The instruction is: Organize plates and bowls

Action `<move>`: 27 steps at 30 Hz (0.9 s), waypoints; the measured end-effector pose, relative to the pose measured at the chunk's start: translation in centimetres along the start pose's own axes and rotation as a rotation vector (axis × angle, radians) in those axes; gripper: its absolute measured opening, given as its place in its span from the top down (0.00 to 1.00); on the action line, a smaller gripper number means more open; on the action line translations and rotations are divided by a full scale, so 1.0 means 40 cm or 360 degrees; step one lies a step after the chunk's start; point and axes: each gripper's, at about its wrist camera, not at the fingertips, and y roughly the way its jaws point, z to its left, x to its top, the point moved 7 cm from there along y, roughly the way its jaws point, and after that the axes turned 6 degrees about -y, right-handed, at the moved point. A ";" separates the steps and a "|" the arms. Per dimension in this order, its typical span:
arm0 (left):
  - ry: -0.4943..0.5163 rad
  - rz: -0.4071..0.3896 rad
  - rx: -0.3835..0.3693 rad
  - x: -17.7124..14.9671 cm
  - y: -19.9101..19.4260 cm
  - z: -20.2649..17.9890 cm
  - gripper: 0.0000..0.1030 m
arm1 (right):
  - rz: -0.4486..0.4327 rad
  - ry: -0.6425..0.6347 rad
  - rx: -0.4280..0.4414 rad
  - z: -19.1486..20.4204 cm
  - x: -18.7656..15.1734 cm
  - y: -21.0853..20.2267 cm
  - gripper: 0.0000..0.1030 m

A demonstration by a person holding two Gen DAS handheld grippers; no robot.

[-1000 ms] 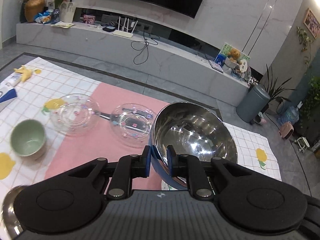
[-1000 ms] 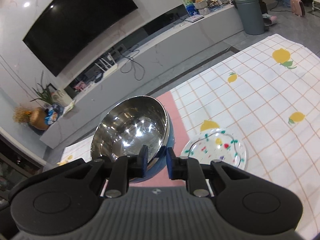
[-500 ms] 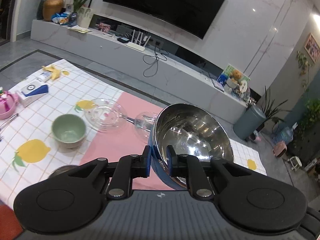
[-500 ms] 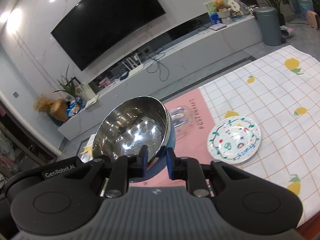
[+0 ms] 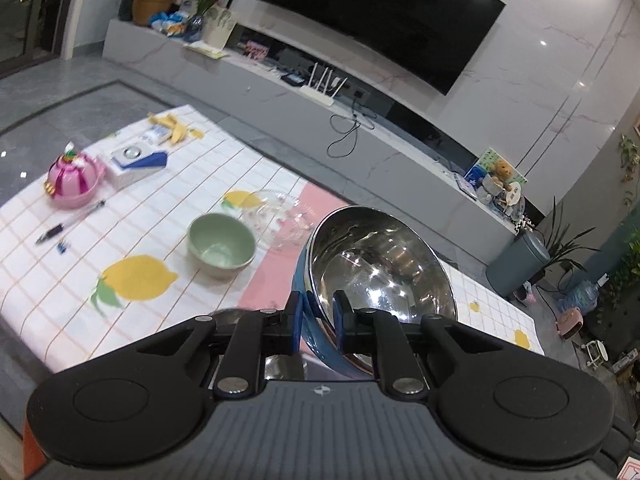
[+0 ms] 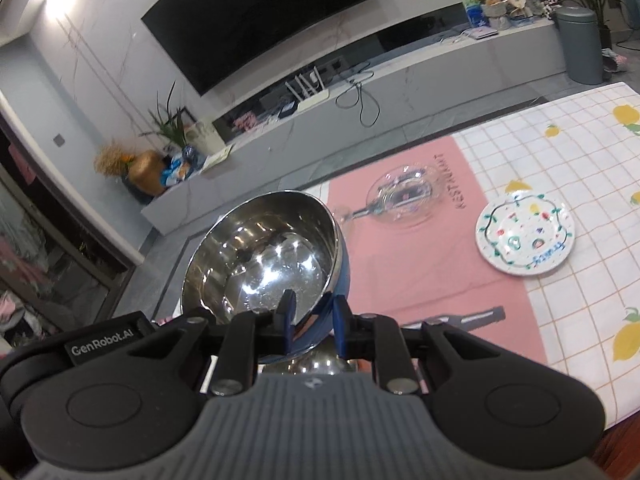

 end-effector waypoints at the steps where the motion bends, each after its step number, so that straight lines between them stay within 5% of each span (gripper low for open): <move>1: -0.0014 0.0014 0.0000 -0.005 0.001 0.011 0.83 | 0.0010 -0.0005 0.0000 0.002 -0.009 0.003 0.83; 27: -0.0095 0.0238 0.0180 -0.094 0.096 0.191 0.82 | 0.0401 -0.0063 -0.0082 0.001 -0.165 0.213 0.83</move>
